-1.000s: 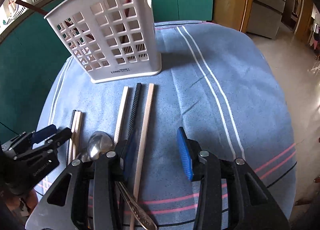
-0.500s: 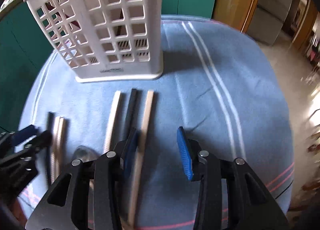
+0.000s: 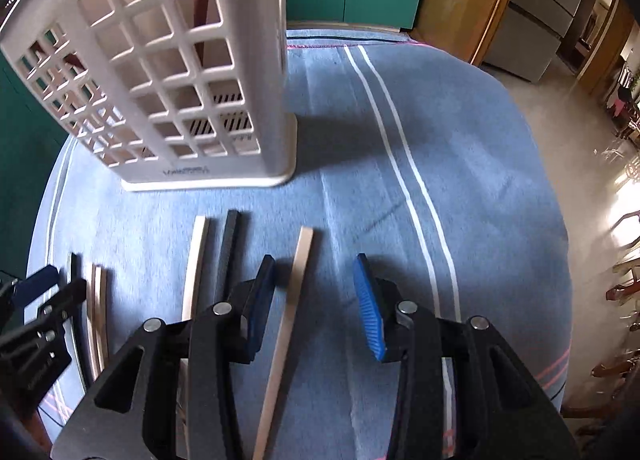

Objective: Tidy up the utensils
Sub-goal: 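Grasp a black chopstick with the left tool while the right tool grasps a beige chopstick, then carry both chopsticks over the white holder and open both tools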

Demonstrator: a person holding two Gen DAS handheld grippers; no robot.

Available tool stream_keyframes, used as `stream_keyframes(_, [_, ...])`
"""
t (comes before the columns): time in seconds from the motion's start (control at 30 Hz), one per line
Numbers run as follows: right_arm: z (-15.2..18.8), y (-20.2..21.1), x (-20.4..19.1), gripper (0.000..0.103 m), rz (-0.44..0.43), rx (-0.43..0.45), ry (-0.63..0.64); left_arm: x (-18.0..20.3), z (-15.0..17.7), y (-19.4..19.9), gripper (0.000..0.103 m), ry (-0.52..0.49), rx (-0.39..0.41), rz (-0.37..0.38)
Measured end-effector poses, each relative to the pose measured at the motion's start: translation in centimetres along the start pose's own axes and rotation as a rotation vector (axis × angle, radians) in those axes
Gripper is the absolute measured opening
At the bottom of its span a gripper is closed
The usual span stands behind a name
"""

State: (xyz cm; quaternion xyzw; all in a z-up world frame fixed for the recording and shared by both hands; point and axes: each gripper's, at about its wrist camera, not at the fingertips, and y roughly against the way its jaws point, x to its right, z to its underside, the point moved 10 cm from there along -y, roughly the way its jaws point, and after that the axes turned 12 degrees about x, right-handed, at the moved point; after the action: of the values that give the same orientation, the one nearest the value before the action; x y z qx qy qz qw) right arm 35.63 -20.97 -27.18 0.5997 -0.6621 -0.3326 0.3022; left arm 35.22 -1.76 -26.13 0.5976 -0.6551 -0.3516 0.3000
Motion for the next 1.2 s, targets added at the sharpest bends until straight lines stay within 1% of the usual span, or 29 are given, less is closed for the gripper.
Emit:
stream_keyframes(0.07, [-0.2,-0.2,-0.1,0.039,-0.005,-0.002,0.003,0.0,-0.1,-0.1,0.043,0.003,-0.001,0.000])
stream_keyframes(0.1, [-0.4,-0.3,0.0,0.037,-0.009,-0.001,0.004,0.1,-0.1,-0.1,0.041,0.001,-0.001,0.004])
stream_keyframes(0.13, [-0.6,-0.3,0.0,0.033,-0.012,-0.001,0.004,0.2,-0.1,-0.1,0.037,-0.001,-0.001,0.008])
stream_keyframes(0.17, [-0.5,-0.2,0.1,0.024,-0.016,-0.002,0.002,0.4,0.0,0.1,0.034,-0.004,0.001,0.014])
stream_keyframes(0.23, [-0.4,0.2,0.0,0.014,-0.027,-0.004,-0.007,0.8,0.2,0.7,0.022,-0.007,0.004,0.022])
stream_keyframes(0.27, [-0.7,0.0,-0.1,0.010,-0.034,-0.004,-0.010,0.9,0.2,0.8,0.019,-0.005,0.008,0.024])
stream_keyframes(0.3, [-0.7,0.1,-0.1,0.010,-0.037,-0.002,-0.010,0.9,0.3,0.9,0.014,-0.001,0.011,0.023])
stream_keyframes(0.33, [-0.6,0.2,-0.5,0.010,-0.042,0.002,-0.012,1.0,0.4,1.1,0.011,0.002,0.012,0.026])
stream_keyframes(0.4, [-0.4,0.3,-0.6,0.009,-0.072,0.007,-0.023,1.1,0.7,1.5,0.010,0.019,0.016,0.035])
stream_keyframes(0.47, [-0.6,1.2,-0.2,0.008,-0.073,0.028,-0.023,1.1,0.7,1.7,0.008,0.037,0.020,0.047])
stream_keyframes(0.53, [-0.9,2.4,0.1,0.008,-0.074,0.058,-0.024,1.3,0.4,2.6,0.006,0.041,0.041,0.061])
stream_keyframes(0.63, [-1.9,5.1,0.6,0.007,-0.073,0.116,-0.027,1.4,-0.3,4.4,0.006,0.036,0.081,0.074])
stream_keyframes(0.83, [-3.9,11.6,1.5,0.007,-0.094,0.250,-0.046,1.5,-2.5,10.5,0.006,0.061,0.208,0.123])
stream_keyframes(0.93, [-4.7,14.9,1.1,0.007,-0.109,0.317,-0.057,1.3,-3.8,13.2,0.006,0.077,0.267,0.144])
stream_keyframes(1.0, [-5.4,17.1,1.1,0.007,-0.115,0.363,-0.059,0.9,-4.9,15.6,0.006,0.090,0.321,0.160])
stream_keyframes(1.07, [-6.1,20.0,1.2,0.007,-0.119,0.421,-0.054,0.4,-5.7,18.1,0.006,0.100,0.380,0.166])
stream_keyframes(1.2, [-6.6,23.4,1.5,0.007,-0.118,0.489,-0.053,-0.7,-6.8,22.2,0.006,0.119,0.475,0.166])
